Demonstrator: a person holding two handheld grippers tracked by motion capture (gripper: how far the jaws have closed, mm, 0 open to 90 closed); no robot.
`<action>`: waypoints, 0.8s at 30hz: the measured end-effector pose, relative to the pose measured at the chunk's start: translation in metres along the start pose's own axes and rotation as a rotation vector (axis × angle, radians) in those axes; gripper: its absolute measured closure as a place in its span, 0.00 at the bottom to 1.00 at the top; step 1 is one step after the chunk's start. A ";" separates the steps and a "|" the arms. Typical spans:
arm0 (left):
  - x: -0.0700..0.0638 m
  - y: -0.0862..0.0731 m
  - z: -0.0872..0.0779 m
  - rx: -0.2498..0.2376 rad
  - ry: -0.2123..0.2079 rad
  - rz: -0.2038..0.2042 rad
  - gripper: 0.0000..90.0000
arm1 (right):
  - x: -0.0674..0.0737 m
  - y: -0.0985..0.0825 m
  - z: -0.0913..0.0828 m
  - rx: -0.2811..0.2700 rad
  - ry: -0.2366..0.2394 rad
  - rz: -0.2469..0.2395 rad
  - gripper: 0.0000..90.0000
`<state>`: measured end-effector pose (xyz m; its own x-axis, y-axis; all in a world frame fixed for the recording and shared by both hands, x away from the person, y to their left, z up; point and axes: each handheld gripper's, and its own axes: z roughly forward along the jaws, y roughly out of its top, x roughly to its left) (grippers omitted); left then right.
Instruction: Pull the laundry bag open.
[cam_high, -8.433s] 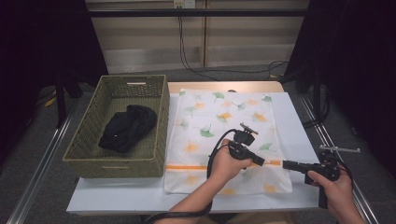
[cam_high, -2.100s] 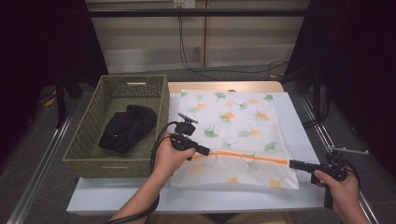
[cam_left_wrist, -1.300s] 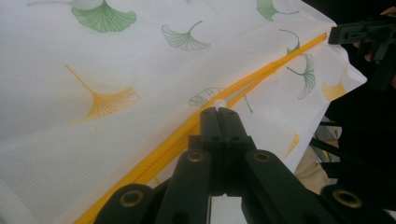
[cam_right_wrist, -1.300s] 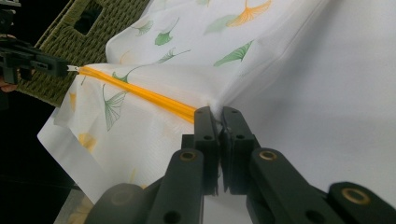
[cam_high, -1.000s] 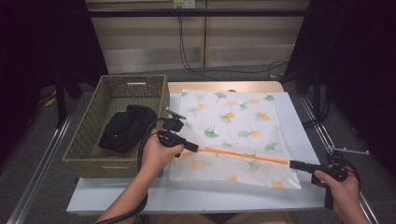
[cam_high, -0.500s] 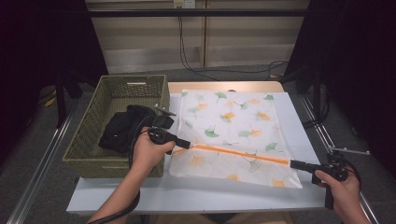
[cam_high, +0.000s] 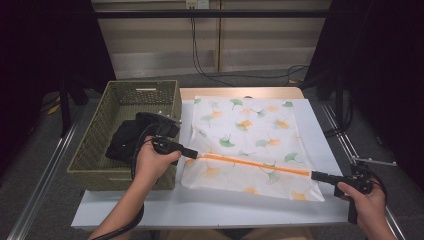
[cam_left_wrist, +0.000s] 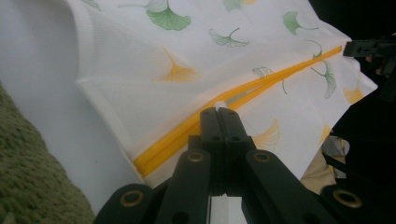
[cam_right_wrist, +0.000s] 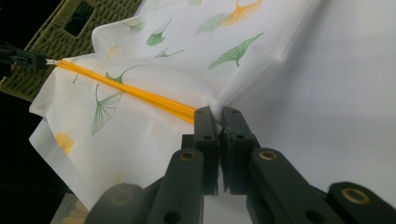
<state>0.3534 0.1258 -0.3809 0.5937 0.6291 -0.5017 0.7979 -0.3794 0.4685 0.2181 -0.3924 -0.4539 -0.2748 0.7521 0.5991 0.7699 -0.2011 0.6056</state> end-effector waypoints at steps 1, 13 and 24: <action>0.000 0.000 0.000 -0.015 -0.003 -0.019 1.00 | 0.000 0.000 0.000 -0.001 0.001 0.000 0.96; 0.006 -0.002 -0.007 -0.002 0.003 -0.002 1.00 | -0.001 0.000 -0.002 -0.004 -0.010 0.004 0.96; 0.010 -0.002 -0.012 -0.012 0.009 -0.030 1.00 | -0.003 0.001 -0.003 -0.008 -0.015 0.004 0.96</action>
<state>0.3561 0.1406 -0.3783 0.5687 0.6459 -0.5093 0.8139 -0.3524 0.4619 0.2173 -0.3969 -0.4536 -0.2630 0.7608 0.5932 0.7661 -0.2091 0.6078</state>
